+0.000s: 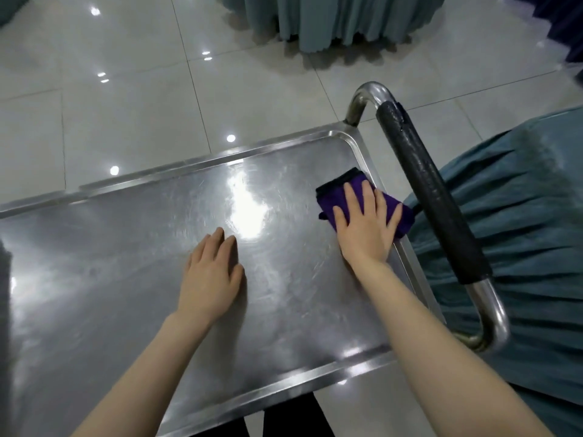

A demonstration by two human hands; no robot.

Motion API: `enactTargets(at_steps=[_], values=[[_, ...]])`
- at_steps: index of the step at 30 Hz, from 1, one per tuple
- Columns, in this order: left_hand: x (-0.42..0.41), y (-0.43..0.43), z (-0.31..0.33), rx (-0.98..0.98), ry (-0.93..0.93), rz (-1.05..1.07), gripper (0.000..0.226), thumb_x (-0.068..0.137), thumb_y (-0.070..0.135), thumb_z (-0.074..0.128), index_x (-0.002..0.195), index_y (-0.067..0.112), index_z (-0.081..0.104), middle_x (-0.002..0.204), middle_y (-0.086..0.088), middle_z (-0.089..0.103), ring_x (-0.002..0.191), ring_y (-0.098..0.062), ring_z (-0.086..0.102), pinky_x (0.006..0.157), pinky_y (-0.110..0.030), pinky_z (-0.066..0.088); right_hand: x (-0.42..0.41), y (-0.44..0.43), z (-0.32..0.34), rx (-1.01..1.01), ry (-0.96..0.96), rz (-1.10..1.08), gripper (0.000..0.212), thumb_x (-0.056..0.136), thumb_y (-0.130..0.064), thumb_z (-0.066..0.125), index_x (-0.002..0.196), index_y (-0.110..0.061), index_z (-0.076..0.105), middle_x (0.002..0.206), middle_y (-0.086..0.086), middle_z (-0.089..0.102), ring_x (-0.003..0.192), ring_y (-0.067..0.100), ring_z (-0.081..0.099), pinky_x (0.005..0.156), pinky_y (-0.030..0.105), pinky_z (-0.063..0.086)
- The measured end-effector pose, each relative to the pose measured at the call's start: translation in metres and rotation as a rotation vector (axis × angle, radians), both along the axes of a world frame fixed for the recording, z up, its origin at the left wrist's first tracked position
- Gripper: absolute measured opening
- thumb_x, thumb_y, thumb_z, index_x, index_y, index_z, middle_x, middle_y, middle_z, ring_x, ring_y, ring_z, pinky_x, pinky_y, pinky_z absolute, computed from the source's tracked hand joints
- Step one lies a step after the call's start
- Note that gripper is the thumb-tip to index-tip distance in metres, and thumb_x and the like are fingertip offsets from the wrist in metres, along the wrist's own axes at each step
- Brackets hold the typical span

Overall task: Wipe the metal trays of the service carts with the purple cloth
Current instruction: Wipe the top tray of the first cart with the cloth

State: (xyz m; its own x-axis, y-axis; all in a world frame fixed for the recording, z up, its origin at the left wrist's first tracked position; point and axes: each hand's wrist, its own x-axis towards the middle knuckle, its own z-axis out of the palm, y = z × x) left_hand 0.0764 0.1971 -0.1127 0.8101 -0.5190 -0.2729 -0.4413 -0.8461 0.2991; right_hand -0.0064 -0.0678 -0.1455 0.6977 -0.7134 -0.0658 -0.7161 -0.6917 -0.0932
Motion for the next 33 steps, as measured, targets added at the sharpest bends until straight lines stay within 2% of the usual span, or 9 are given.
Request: enactTargets(at_steps=[4,8,11,13,17,20,22,29,33], values=[[-0.026,0.017,0.000,0.000,0.015,-0.005,0.055,0.095,0.026,0.053,0.146,0.013,0.037,0.158,-0.007,0.023,0.144,-0.030,0.022,0.117,-0.043,0.023,0.006,0.061,-0.001,0.052,-0.038,-0.063,0.056,0.100,-0.052,0.024,0.153,-0.034,0.019,0.161,0.003,0.016,0.147,0.030,0.014,0.114,0.064,-0.001],[-0.037,0.036,-0.001,0.023,-0.004,0.008,0.054,0.092,0.022,0.057,0.142,0.011,0.042,0.155,-0.008,0.031,0.139,-0.031,0.032,0.113,-0.044,0.031,0.025,0.153,-0.004,0.086,-0.003,0.385,0.055,0.100,-0.049,0.029,0.152,-0.032,0.022,0.161,0.003,0.017,0.146,0.030,0.017,0.113,0.062,-0.006],[-0.031,0.043,-0.002,0.020,-0.041,0.015,0.045,0.089,0.019,0.061,0.132,0.010,0.049,0.147,-0.010,0.041,0.129,-0.035,0.041,0.102,-0.047,0.040,0.023,0.153,-0.002,0.118,0.023,0.583,0.055,0.100,-0.052,0.029,0.151,-0.035,0.023,0.161,-0.001,0.016,0.146,0.027,0.017,0.114,0.058,-0.005],[-0.025,0.044,-0.003,0.036,-0.043,0.001,0.044,0.089,0.019,0.061,0.130,0.010,0.050,0.147,-0.011,0.040,0.130,-0.036,0.039,0.102,-0.049,0.041,0.006,0.123,-0.003,0.094,-0.004,0.491,0.054,0.100,-0.053,0.028,0.151,-0.037,0.022,0.161,-0.004,0.016,0.147,0.023,0.016,0.115,0.055,-0.004],[-0.031,0.042,-0.005,0.031,-0.030,-0.024,0.048,0.090,0.020,0.059,0.134,0.009,0.047,0.150,-0.014,0.034,0.134,-0.037,0.033,0.103,-0.051,0.040,-0.059,0.046,0.000,0.043,-0.027,0.017,0.054,0.099,-0.052,0.028,0.151,-0.038,0.021,0.161,-0.003,0.019,0.146,0.023,0.017,0.117,0.055,0.000],[-0.054,0.044,-0.006,0.037,-0.015,-0.104,0.053,0.092,0.024,0.055,0.141,0.012,0.040,0.156,-0.011,0.025,0.141,-0.035,0.025,0.109,-0.050,0.034,-0.080,0.048,0.001,0.070,-0.006,-0.121,0.056,0.099,-0.053,0.025,0.152,-0.037,0.018,0.161,-0.001,0.017,0.147,0.026,0.013,0.116,0.059,-0.001],[-0.073,0.050,-0.007,0.027,-0.007,-0.123,0.053,0.092,0.025,0.055,0.142,0.013,0.039,0.157,-0.010,0.024,0.141,-0.035,0.026,0.110,-0.048,0.031,-0.074,0.084,0.002,0.110,-0.029,-0.111,0.056,0.099,-0.052,0.028,0.153,-0.037,0.018,0.162,0.000,0.015,0.147,0.027,0.012,0.115,0.061,-0.004],[-0.130,0.092,-0.010,0.044,-0.018,-0.086,0.055,0.093,0.029,0.051,0.145,0.018,0.037,0.158,-0.007,0.023,0.143,-0.030,0.024,0.113,-0.043,0.028,-0.082,0.171,0.000,0.113,0.038,0.429,0.054,0.100,-0.052,0.028,0.152,-0.036,0.021,0.162,-0.003,0.013,0.147,0.023,0.014,0.115,0.055,-0.004],[-0.146,0.103,-0.007,0.018,0.014,-0.089,0.053,0.094,0.031,0.050,0.145,0.020,0.037,0.159,-0.004,0.021,0.142,-0.029,0.023,0.113,-0.042,0.028,-0.126,0.102,0.003,0.100,0.007,0.162,0.055,0.098,-0.056,0.025,0.151,-0.043,0.017,0.162,-0.007,0.012,0.147,0.021,0.015,0.116,0.056,0.002]])
